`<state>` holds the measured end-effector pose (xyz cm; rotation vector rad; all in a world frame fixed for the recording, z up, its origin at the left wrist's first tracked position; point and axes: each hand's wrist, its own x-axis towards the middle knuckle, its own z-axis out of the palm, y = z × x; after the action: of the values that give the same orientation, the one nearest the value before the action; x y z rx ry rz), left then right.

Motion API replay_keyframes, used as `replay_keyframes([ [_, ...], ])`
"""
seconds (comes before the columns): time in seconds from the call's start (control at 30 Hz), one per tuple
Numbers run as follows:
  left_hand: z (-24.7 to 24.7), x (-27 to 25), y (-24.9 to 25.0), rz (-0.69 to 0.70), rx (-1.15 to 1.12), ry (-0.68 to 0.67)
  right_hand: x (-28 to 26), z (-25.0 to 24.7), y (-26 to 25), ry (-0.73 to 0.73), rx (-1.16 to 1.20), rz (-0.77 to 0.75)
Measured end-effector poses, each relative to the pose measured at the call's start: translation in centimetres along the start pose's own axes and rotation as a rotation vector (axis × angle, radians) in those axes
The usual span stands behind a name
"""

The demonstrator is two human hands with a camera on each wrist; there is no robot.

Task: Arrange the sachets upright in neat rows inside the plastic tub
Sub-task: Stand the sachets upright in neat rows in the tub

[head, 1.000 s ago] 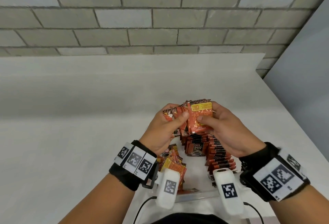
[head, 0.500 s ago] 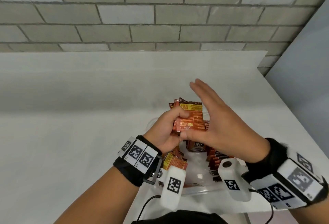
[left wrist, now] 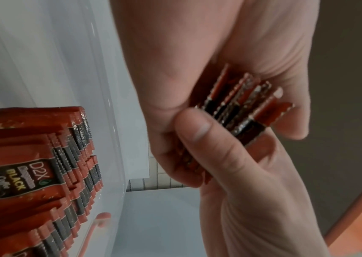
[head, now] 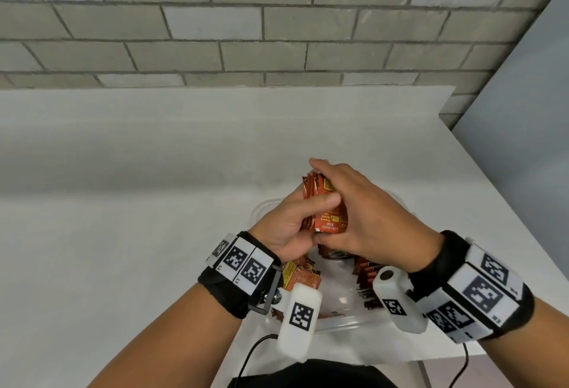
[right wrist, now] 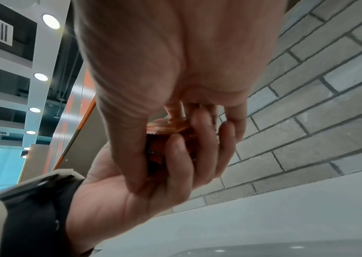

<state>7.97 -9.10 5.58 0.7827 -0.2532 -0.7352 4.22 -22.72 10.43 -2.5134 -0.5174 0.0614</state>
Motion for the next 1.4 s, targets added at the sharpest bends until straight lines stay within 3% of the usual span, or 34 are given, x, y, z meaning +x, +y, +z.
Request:
replay_keyframes([
  [0.33,-0.1,0.5,-0.2,-0.012,0.065,-0.002,0.0,-0.2,0.2,-0.045,-0.068,0.005],
  [0.6,-0.4,1.1,-0.1,-0.063,0.083,0.131,0.5,0.3,0.9,0.007,-0.106,0.012],
  [0.7,-0.6,0.9,-0.2,-0.034,0.037,0.148,0.2,0.1,1.2,0.011,0.043,0.083],
  [0.83,-1.3,0.5,-0.3,0.004,0.040,0.135,-0.5,-0.8,2.2,0.139,0.152,0.131],
  [1.0,-1.8,-0.1,-0.7,-0.008,0.040,0.114,-0.3,-0.9,2.9,0.087,0.286,0.230],
  [1.1,-2.0,-0.5,-0.5,-0.038,0.016,0.096,-0.1,-1.0,3.0,0.209,0.382,0.238],
  [1.23,-2.6,-0.5,-0.5,-0.039,-0.114,0.169,-0.5,-1.3,2.2,0.435,0.466,0.109],
  [1.4,-2.5,-0.7,0.1,0.053,-0.166,0.115,-1.1,0.2,1.9,0.197,0.130,-0.071],
])
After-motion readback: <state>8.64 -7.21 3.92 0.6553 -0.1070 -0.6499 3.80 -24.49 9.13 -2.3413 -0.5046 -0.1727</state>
